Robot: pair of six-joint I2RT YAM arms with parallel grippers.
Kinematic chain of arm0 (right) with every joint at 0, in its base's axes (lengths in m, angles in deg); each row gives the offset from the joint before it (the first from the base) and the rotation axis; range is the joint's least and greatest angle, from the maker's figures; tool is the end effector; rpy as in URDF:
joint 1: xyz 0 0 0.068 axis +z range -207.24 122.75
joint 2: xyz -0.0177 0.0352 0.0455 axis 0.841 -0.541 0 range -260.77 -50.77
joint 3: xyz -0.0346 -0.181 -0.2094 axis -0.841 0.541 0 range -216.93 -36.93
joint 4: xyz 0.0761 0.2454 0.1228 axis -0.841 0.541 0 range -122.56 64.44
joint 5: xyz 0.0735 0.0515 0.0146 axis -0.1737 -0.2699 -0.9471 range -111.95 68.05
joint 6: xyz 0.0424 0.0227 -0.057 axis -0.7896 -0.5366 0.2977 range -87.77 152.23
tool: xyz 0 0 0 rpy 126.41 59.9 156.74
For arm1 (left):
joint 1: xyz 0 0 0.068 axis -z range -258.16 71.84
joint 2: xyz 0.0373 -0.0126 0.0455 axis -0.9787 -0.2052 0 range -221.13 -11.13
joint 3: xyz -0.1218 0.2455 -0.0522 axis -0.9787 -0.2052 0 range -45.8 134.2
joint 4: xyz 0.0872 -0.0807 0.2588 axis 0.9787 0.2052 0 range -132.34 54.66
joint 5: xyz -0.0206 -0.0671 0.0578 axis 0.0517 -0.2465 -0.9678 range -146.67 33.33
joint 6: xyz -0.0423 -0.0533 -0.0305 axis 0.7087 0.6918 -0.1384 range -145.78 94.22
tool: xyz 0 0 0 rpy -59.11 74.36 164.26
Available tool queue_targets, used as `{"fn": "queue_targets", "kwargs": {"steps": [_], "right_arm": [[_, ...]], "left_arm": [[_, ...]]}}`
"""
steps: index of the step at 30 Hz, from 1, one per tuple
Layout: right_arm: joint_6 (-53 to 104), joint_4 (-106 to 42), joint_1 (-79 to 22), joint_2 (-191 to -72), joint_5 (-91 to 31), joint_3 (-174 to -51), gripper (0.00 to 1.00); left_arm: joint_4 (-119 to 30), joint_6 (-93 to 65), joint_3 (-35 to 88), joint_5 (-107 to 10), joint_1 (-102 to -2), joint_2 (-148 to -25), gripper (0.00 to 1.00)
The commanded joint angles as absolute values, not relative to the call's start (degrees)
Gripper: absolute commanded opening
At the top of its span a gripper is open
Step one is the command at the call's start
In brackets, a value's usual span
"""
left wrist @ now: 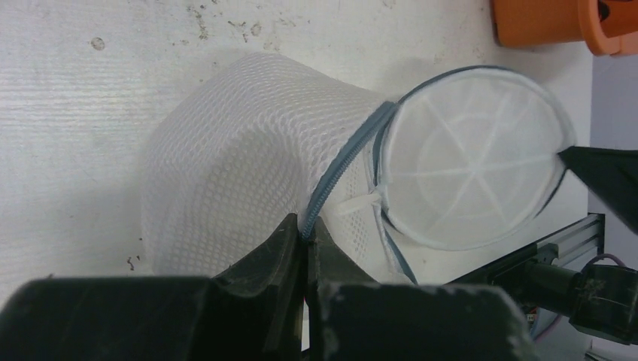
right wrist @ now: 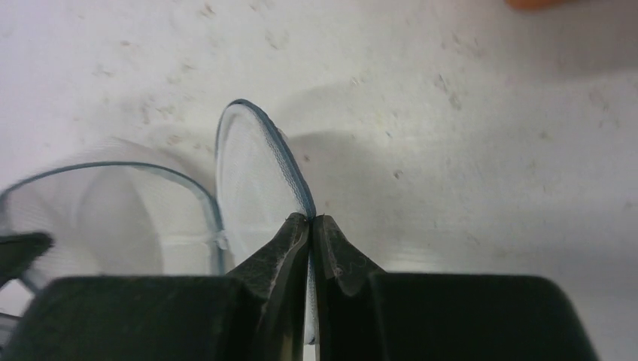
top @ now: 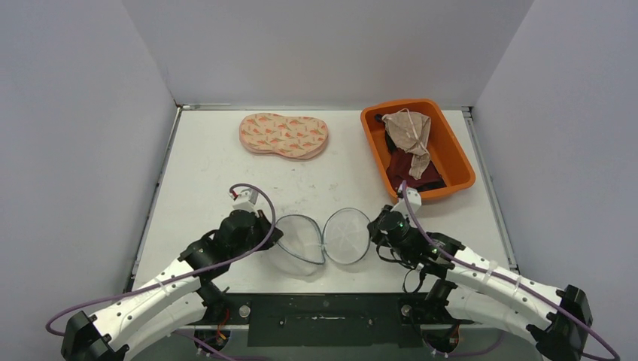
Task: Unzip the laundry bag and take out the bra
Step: Close the laundry bag at the center of the board.
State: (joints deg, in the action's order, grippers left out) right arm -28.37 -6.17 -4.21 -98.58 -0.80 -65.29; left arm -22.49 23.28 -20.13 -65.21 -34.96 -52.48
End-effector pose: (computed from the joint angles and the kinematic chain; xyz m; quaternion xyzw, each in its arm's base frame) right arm 0.1414 0.1502 0.1855 0.1289 0.9044 0.2162 0.3446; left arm 0.1547 -0.1326 0.1980 -0.0793 0.8838 -0.2831 0.3640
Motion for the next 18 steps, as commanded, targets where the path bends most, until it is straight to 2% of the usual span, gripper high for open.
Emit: {"fn": "queue_targets", "kwargs": {"steps": [1, 10, 13, 18], "right_arm": [[-14.46, -1.96, -3.71, -97.79, 4.74, -77.06, 0.05], [-2.62, -2.77, -3.72, -101.61, 2.11, -90.96, 0.05], [-0.35, -5.65, -3.71, -101.60, -0.89, -90.04, 0.05], [-1.14, -9.68, -3.72, -100.50, -4.72, -83.77, 0.05]], "left_arm": [[-28.85, 26.31, -20.31, -63.61, -34.65, -51.10, 0.00], [-38.81, 31.95, -23.20, -63.95, -34.65, -51.66, 0.00], [-44.01, 32.75, -26.18, -64.06, -34.66, -54.47, 0.00], [-43.17, 32.71, -28.72, -64.71, -34.63, -57.78, 0.00]]}}
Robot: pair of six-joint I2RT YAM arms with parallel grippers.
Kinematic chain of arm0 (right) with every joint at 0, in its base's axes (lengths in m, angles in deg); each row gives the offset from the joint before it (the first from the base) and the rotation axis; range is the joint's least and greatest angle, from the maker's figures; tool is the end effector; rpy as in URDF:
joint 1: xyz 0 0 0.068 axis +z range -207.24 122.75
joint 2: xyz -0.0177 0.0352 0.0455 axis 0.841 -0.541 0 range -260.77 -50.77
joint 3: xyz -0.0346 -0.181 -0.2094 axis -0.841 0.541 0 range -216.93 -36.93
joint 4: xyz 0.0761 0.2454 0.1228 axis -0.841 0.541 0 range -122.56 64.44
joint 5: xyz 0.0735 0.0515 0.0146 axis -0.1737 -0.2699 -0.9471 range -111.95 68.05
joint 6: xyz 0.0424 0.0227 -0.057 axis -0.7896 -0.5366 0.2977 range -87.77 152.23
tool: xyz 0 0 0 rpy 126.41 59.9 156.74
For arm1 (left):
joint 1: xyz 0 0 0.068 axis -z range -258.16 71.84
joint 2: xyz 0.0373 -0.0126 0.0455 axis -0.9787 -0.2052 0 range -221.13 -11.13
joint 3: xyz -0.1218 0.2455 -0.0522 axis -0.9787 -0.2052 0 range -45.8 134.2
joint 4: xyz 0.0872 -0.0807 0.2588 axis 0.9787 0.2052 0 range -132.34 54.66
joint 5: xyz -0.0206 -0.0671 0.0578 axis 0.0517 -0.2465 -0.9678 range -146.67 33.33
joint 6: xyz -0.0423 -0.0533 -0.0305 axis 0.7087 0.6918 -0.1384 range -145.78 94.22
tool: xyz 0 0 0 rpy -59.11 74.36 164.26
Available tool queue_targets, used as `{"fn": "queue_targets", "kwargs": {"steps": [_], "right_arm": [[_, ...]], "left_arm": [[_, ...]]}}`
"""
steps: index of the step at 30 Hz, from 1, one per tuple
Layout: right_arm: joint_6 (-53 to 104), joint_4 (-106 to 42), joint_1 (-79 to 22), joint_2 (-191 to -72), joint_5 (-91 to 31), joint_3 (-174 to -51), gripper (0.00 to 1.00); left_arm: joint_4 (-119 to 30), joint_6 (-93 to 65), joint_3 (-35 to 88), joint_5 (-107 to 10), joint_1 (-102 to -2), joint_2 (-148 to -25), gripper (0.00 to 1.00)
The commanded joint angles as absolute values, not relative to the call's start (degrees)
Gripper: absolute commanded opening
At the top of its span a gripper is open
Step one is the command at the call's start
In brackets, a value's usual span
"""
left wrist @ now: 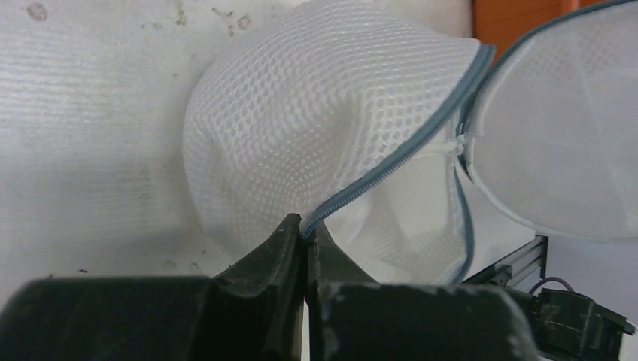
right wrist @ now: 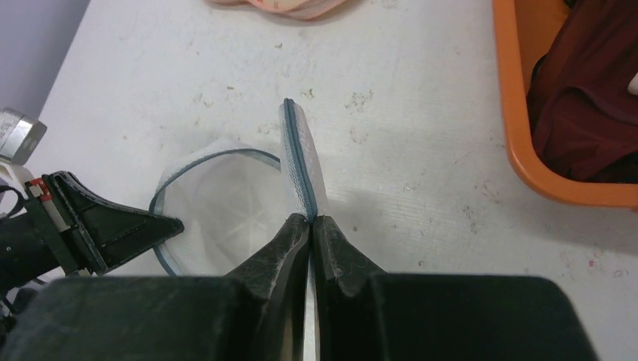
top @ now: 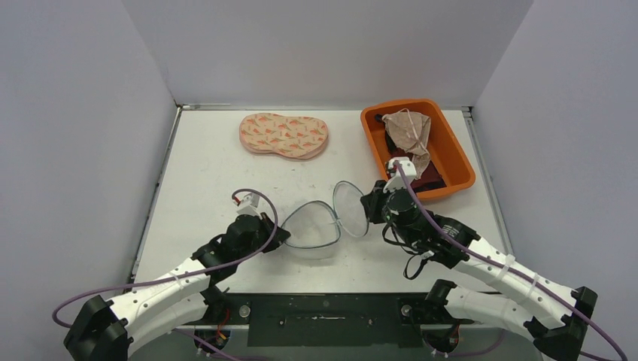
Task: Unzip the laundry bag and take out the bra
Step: Close the laundry bag at the center of the board.
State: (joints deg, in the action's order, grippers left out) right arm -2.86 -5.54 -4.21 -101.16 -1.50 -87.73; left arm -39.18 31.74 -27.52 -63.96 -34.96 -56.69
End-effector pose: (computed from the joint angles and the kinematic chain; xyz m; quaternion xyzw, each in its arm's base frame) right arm 0.1592 0.1751 0.3242 -0.0385 0.8416 0.2511 0.4766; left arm 0.1624 -0.1416 0.1673 -0.1393 0.8555 -0.3465 0.3587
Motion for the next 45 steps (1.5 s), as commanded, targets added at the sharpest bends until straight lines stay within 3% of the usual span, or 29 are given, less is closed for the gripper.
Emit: {"fn": "queue_targets", "kwargs": {"steps": [1, 13, 22, 24, 29, 33, 37, 45], "right_arm": [[-1.63, -10.44, -3.72, -100.58, -5.13, -82.30, 0.05], [-14.36, -17.24, -3.71, -97.84, -1.81, -67.23, 0.05], [-22.44, -15.54, -3.80, -92.05, 1.74, -57.05, 0.06], [-23.30, -15.14, -3.81, -92.00, 1.25, -56.36, 0.11], [-25.18, -13.99, -3.72, -91.18, 1.26, -55.51, 0.46], [-27.09, -12.94, -3.72, -90.61, 0.98, -54.59, 0.62], [-29.32, -12.86, -3.72, -91.30, 0.39, -53.14, 0.69], [-28.30, -19.19, -6.02, -97.89, 3.70, -52.99, 0.66]], "left_arm": [[-42.69, 32.68, -28.94, -64.75, -34.68, -57.76, 0.00], [-22.15, 23.56, -19.01, -67.48, -34.75, -56.60, 0.00], [-21.33, 19.56, -17.26, -65.40, -34.61, -61.39, 0.00], [-21.95, 19.35, -17.02, -64.15, -34.56, -63.15, 0.00], [-23.83, 19.70, -17.21, -62.88, -34.26, -64.66, 0.00], [-24.54, 20.13, -17.65, -62.83, -34.14, -64.06, 0.00], [-24.37, 20.44, -17.76, -62.96, -34.12, -63.17, 0.00], [-23.96, 20.38, -17.76, -63.20, -34.14, -61.97, 0.00]]}}
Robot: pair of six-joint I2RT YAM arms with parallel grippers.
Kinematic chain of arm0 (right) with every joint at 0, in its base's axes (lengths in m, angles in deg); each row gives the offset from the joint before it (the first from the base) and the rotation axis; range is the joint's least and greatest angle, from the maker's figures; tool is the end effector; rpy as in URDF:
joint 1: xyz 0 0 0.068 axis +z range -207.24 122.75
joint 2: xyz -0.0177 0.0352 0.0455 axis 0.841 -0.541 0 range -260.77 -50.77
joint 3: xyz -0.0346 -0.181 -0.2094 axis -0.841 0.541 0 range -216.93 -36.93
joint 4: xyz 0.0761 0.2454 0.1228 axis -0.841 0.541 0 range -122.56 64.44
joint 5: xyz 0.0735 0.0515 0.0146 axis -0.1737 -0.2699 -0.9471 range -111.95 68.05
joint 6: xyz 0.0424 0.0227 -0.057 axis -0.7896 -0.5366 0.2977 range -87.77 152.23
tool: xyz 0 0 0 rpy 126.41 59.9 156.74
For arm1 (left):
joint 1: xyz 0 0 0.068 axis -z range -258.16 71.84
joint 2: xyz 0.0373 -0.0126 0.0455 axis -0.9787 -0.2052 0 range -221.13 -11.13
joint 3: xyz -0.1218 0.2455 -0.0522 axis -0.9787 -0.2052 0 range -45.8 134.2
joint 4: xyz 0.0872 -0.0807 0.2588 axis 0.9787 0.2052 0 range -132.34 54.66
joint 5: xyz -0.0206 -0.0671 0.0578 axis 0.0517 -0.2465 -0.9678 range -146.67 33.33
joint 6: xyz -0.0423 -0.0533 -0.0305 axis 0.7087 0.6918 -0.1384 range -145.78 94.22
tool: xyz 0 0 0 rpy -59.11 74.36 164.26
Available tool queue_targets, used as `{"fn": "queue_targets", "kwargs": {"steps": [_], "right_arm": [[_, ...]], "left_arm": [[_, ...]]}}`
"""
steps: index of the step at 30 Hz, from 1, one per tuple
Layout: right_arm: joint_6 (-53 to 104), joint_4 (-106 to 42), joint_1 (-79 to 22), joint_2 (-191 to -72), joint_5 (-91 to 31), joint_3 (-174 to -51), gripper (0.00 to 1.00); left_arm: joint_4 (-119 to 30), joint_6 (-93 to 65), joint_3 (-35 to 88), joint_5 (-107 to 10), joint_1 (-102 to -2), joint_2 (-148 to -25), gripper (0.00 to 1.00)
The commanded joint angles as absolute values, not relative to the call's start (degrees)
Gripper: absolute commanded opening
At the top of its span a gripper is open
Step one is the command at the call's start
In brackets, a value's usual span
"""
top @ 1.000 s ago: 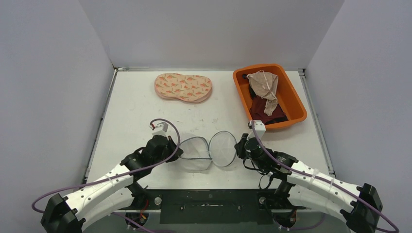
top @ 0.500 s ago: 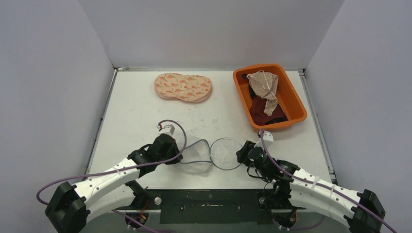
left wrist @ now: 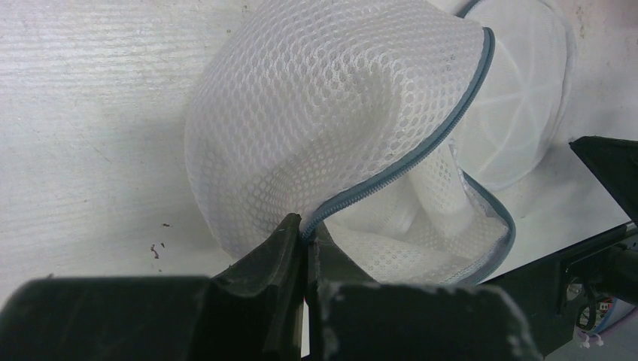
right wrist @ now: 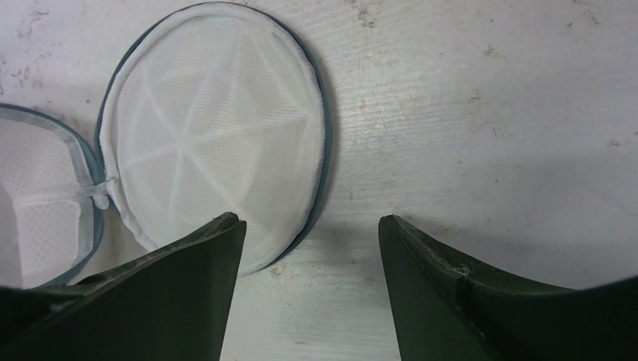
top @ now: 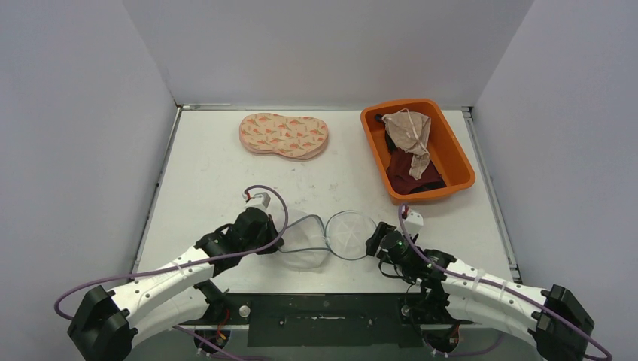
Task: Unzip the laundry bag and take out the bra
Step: Close the laundry bag at the center of the board.
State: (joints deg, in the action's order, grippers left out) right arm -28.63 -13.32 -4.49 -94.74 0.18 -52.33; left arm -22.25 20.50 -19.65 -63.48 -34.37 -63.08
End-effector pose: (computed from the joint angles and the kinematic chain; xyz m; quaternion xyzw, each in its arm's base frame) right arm 0.1276 0.1288 0.1270 0.1336 0.9085 0.1976 0.3432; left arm 0.1618 -0.1449 0.1652 -0.0424 0.9245 -0.2263 0.3038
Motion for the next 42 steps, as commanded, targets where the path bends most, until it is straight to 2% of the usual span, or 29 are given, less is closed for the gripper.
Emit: {"fn": "queue_targets", "kwargs": {"steps": [1, 6, 10, 18, 21, 25, 29, 32, 33, 37, 42], "right_arm": [[-27.20, -20.71, -7.09, -99.06, 3.75, -53.25, 0.65], [-19.38, -28.90, -15.53, -109.46, -1.37, -54.79, 0.57], [-16.13, -31.53, -16.23, -116.20, -2.88, -57.13, 0.47], [-14.55, -27.71, -15.76, -124.46, -4.54, -60.04, 0.42], [-15.03, -26.66, -15.73, -127.83, -5.67, -60.72, 0.31], [-15.43, -26.39, -15.76, -128.87, -7.19, -61.12, 0.07], [-13.52, -22.90, -15.41, -119.61, -7.78, -63.55, 0.05], [-8.78, -15.25, -14.08, -110.64, -5.93, -72.76, 0.05], [-3.44, -8.10, -13.79, -107.64, -4.74, -83.94, 0.05], [2.44, 0.45, -13.18, -108.71, -5.30, -103.33, 0.05], [5.80, 5.13, -12.35, -110.91, -8.17, -116.48, 0.05]], "left_arm": [[-23.93, 20.34, -17.76, -63.22, -34.13, -62.06, 0.00], [-23.97, 20.27, -18.10, -63.18, -34.10, -62.19, 0.00], [-23.81, 20.28, -18.21, -63.20, -33.96, -61.74, 0.00], [-23.41, 20.38, -17.74, -63.41, -33.89, -61.36, 0.00], [-23.19, 20.34, -17.34, -63.53, -33.86, -61.45, 0.00], [-22.76, 20.28, -16.82, -63.44, -33.79, -61.17, 0.00], [-21.53, 20.35, -15.39, -63.27, -33.77, -60.21, 0.00], [-19.47, 20.36, -12.53, -62.74, -33.90, -58.92, 0.00], [-17.48, 20.09, -9.26, -62.95, -33.95, -57.90, 0.00], [-16.57, 19.47, -3.49, -63.21, -34.06, -57.33, 0.00], [-18.29, 19.75, 1.90, -61.63, -34.14, -59.91, 0.00]]}}
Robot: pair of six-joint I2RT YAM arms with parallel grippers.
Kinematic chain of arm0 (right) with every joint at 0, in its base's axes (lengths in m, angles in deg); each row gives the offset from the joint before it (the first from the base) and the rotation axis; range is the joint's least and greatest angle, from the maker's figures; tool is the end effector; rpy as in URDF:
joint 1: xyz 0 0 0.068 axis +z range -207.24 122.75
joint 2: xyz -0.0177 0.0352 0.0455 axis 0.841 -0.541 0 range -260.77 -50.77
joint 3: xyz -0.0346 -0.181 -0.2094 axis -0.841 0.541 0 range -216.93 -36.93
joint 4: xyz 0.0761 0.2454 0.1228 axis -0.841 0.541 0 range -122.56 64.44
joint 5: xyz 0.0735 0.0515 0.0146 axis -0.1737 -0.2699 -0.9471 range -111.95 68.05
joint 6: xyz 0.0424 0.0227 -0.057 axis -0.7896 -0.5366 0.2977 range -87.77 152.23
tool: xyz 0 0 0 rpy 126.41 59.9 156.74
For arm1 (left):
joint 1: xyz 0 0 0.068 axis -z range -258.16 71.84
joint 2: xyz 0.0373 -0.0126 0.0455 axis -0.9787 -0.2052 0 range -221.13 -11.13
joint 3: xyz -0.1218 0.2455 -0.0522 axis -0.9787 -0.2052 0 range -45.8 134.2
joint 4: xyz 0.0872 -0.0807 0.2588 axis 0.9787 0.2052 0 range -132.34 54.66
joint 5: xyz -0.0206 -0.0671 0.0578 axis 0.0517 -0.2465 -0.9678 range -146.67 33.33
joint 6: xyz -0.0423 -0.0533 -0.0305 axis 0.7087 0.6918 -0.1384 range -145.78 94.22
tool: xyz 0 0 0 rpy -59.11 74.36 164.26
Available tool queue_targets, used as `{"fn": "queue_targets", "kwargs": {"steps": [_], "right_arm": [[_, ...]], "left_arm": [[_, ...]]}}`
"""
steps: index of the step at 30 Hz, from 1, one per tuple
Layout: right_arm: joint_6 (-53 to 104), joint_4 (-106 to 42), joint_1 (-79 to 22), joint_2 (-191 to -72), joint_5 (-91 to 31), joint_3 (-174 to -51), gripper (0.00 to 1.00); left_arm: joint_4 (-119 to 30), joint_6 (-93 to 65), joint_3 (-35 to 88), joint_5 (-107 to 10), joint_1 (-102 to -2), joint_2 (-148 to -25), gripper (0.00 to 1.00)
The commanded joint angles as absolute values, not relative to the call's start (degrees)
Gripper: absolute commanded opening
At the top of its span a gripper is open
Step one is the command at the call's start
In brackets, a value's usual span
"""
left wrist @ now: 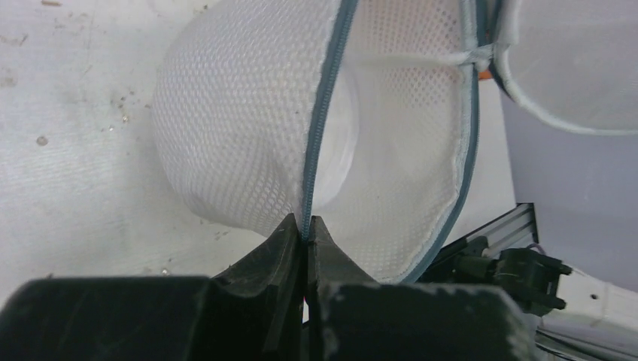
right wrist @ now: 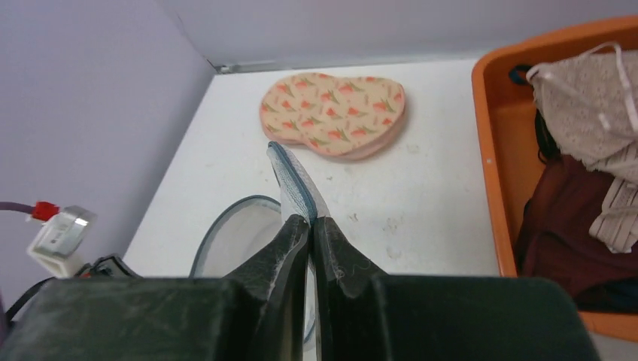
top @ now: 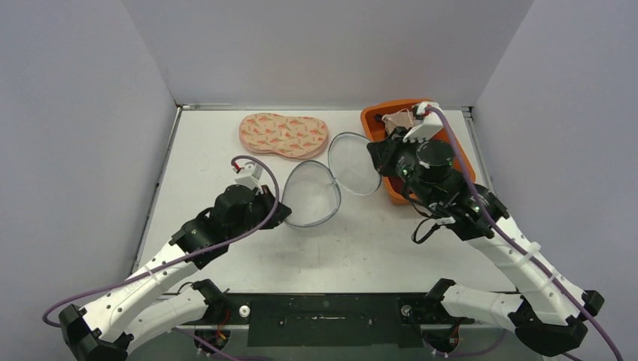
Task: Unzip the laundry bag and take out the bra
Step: Close the laundry bag at the center of the board.
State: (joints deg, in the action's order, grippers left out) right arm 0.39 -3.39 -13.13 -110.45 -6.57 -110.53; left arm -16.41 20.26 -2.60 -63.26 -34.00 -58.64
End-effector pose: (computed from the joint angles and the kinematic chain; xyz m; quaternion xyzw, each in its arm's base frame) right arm 0.1987 0.1694 0.4346 -0.0035 0.7917 0.2864 0.5396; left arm 0.1689 -0.1541 0.2838 -0.0428 0.8651 -0.3171 0.3864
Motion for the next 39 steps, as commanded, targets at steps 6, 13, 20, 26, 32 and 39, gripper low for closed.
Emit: {"fn": "queue_targets", "kwargs": {"steps": [6, 13, 20, 26, 32, 39], "right_arm": [[6.51, 3.68, -12.07, -110.48, -7.05, -112.99, 0.05], [5.82, 3.73, -9.99, -109.43, -2.85, -108.85, 0.05], [4.07, 8.56, -4.87, -109.48, 4.99, -113.73, 0.05], [1.62, 9.37, -3.45, -109.14, 9.44, -111.62, 0.05], [-3.48, 10.23, -1.43, -110.25, 11.89, -111.55, 0.05], [-6.72, 9.55, 1.66, -112.79, 14.16, -109.62, 0.05]], "left_arm": [[-25.64, 21.25, -4.90, -62.44, -34.35, -64.63, 0.02], [-27.40, 21.79, -7.29, -61.96, -35.25, -68.22, 0.02], [-26.96, 19.12, -2.27, -61.23, -35.72, -67.88, 0.03], [-31.90, 21.07, -4.77, -57.79, -35.79, -71.77, 0.05], [-33.37, 18.88, -2.92, -57.27, -36.73, -77.19, 0.10], [-30.92, 19.26, -1.86, -58.31, -37.82, -75.31, 0.57]]}}
